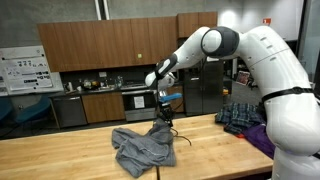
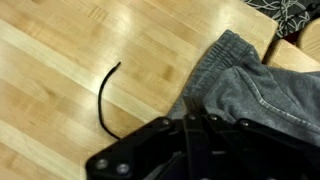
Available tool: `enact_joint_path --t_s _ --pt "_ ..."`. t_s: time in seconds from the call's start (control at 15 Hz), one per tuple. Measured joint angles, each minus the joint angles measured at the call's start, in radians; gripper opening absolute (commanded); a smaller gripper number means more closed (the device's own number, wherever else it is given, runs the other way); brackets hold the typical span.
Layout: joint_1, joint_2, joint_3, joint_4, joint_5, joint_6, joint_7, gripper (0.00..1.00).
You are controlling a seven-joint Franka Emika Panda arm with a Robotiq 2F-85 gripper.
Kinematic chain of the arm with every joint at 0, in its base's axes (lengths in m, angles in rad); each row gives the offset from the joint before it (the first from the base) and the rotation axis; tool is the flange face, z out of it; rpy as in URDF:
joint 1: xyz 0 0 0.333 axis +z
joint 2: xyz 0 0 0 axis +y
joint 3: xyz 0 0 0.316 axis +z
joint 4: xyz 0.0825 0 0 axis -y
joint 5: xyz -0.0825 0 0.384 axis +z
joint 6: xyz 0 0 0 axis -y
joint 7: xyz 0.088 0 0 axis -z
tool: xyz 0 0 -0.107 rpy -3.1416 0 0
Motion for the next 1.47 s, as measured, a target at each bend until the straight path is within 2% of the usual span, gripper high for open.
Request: enact_joint_path --t_s 0.27,0.6,1.0,1.47 --pt "-0.093 -0.108 -0.038 -0.122 0.063 0.038 0.005 0.0" --pt "-0.168 -0.224 -0.092 -0.16 0.066 0.025 0.005 0.0" --pt "-0.19 -0.294 -0.128 -0.121 0.016 -0.037 0.009 0.0" --pt "-0.202 -0.292 -0.155 0.013 -0.064 -0.122 0.017 0.0"
